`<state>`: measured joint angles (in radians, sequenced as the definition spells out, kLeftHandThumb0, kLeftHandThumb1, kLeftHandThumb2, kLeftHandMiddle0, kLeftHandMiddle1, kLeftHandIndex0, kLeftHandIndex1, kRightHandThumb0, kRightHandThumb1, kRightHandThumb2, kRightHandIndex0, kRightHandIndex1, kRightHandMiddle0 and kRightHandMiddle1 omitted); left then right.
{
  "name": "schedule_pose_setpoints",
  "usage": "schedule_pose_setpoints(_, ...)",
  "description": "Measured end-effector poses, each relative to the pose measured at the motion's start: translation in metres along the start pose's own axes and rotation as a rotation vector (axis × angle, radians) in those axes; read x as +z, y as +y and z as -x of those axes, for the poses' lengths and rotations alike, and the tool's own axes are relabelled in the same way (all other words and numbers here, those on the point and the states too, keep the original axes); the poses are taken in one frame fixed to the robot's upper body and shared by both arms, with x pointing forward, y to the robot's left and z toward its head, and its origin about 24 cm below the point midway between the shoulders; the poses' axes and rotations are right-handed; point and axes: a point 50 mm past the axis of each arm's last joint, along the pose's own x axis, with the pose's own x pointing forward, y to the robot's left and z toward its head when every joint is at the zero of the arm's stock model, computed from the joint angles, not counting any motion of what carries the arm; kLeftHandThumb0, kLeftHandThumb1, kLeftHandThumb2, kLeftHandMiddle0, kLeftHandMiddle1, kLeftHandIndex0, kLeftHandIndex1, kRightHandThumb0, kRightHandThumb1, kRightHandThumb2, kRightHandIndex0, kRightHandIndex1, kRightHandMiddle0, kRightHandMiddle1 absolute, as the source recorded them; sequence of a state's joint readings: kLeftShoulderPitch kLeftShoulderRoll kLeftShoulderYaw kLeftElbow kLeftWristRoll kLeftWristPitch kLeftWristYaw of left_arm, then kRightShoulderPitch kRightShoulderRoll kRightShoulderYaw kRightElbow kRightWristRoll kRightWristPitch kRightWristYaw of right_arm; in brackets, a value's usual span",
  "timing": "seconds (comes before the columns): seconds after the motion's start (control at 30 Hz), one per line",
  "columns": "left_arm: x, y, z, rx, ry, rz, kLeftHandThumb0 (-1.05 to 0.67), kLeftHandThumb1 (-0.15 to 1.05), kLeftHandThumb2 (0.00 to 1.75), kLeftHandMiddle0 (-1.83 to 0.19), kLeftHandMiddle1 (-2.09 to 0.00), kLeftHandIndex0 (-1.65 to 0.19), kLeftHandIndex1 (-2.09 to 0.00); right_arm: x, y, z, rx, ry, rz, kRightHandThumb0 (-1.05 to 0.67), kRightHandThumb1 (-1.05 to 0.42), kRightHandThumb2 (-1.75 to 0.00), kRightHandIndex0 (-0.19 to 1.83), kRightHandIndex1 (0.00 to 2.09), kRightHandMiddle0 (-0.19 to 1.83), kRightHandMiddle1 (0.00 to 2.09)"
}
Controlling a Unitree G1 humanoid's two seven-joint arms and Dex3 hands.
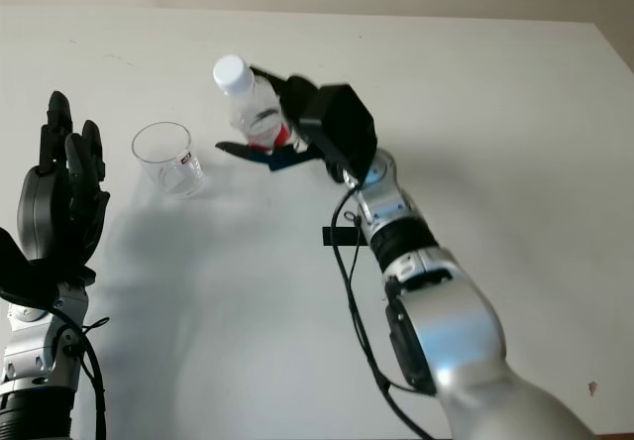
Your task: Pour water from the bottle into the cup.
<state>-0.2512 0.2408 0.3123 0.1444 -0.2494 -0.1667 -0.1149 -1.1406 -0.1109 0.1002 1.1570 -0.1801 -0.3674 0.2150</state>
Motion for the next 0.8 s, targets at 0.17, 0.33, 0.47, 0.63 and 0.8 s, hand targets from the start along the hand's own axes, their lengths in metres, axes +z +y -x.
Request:
schedule_pose_setpoints(0.17, 0.0, 0.0, 0.0, 0.001, 0.001, 0.0, -0.81, 1.05, 0.59, 0.12, -0.05, 0.15, -0.05, 0.012, -0.002, -0.012, -0.077, 0.049, 0.174, -0.12, -1.04, -0.17, 1.13, 2.09, 1.11, 2.09)
schedule_pose_setpoints(0.33, 0.0, 0.0, 0.0, 0.001, -0.002, 0.0, -0.8, 1.05, 0.6, 0.13, -0.05, 0.16, -0.05, 0.03, 0.005, -0.023, -0.112, 0.031, 0.416, -0.11, -1.04, -0.12, 1.02, 2.09, 0.86, 2.09)
schedule_pose_setpoints(0.47, -0.002, 0.0, 0.0, 0.002, -0.001, -0.002, -0.81, 1.05, 0.62, 0.12, -0.05, 0.16, -0.05, 0.038, 0.016, -0.028, -0.13, 0.01, 0.623, -0.14, -1.03, -0.11, 0.97, 2.09, 0.65, 2.09)
schedule_pose_setpoints(0.63, -0.005, -0.002, -0.002, -0.008, 0.006, 0.002, -0.82, 1.05, 0.62, 0.13, -0.05, 0.17, -0.05, 0.043, 0.028, -0.033, -0.141, 0.021, 0.739, -0.17, -1.03, -0.1, 0.76, 2.09, 0.4, 2.09)
schedule_pose_setpoints(0.8, -0.008, -0.004, -0.003, -0.013, 0.008, 0.01, -0.82, 1.05, 0.63, 0.14, -0.05, 0.16, -0.05, 0.053, 0.032, -0.038, -0.159, 0.034, 0.853, -0.23, -0.94, -0.05, 0.52, 2.09, 0.26, 1.58)
